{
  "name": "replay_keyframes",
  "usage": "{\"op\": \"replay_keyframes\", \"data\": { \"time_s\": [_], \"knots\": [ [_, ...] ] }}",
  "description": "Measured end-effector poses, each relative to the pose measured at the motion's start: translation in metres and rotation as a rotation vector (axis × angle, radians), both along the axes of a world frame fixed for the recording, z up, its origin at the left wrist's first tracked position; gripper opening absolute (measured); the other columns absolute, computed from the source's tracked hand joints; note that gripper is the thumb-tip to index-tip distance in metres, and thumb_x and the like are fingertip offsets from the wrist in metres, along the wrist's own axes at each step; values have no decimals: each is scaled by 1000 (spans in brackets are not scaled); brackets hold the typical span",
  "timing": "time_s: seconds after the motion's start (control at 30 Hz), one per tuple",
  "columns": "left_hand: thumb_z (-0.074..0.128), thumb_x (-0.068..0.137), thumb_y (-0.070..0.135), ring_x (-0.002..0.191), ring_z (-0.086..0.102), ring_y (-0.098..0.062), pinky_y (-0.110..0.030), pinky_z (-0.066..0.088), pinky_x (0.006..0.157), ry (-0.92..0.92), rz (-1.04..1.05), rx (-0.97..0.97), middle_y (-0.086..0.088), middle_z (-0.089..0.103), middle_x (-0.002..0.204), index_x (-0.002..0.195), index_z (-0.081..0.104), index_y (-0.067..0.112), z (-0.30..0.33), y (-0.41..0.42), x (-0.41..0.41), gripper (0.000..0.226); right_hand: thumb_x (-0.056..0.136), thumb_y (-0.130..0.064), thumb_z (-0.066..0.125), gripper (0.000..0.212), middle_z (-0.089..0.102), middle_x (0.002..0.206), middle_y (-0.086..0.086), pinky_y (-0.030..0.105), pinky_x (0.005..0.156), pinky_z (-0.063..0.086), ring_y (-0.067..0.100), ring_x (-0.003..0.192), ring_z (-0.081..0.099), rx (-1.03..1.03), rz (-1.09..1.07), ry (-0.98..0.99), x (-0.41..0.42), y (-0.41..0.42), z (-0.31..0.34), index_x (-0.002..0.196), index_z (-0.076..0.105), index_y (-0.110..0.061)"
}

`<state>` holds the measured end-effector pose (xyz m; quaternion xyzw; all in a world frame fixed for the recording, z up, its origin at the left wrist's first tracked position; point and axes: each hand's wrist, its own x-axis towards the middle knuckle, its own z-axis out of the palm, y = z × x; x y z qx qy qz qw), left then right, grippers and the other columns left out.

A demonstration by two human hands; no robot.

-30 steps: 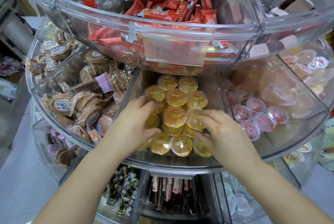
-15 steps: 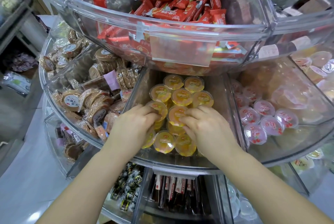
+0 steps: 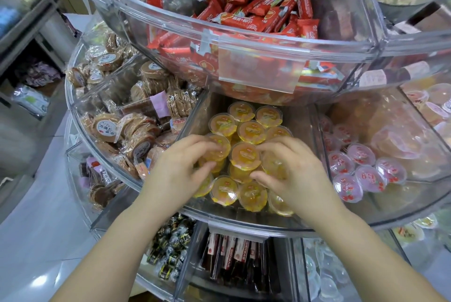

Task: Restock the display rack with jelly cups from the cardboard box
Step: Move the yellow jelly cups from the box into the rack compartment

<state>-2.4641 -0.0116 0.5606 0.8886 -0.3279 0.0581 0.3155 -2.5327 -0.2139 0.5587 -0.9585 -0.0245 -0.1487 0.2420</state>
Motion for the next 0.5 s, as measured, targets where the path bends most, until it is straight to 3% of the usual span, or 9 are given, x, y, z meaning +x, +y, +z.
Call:
{"op": "replay_keyframes", "data": {
  "time_s": [0.1, 0.27, 0.4, 0.5],
  "knots": [
    [70, 79, 7, 96, 58, 3, -5, 40, 88, 70, 98, -210, 20, 65, 98, 98, 69, 26, 4, 16, -11, 27, 77, -22, 74, 27, 60, 97, -11, 11, 83, 38, 4, 92, 55, 152, -3, -40, -7, 2, 17, 103, 66, -17],
    [63, 81, 21, 84, 64, 1, -6, 45, 75, 154, 302, -522, 19, 68, 93, 91, 67, 43, -4, 62, -50, 25, 82, -24, 65, 19, 62, 86, -14, 11, 75, 42, 1, 82, 55, 308, 226, 59, -17, 57, 38, 100, 67, -22],
    [66, 82, 26, 81, 63, 3, -6, 47, 78, 217, 593, -641, 20, 69, 89, 87, 66, 45, -35, 121, -107, 20, 86, -22, 62, 18, 66, 89, -7, 16, 76, 44, 3, 84, 56, 420, 505, 298, -28, 130, 18, 103, 68, -20],
    [62, 79, 25, 78, 64, 1, -5, 47, 76, 330, 847, -647, 19, 70, 88, 85, 66, 46, -73, 169, -160, 22, 85, -18, 62, 18, 64, 85, -6, 7, 71, 39, 0, 77, 55, 472, 652, 526, -45, 190, -26, 102, 69, -16]
  ]
}}
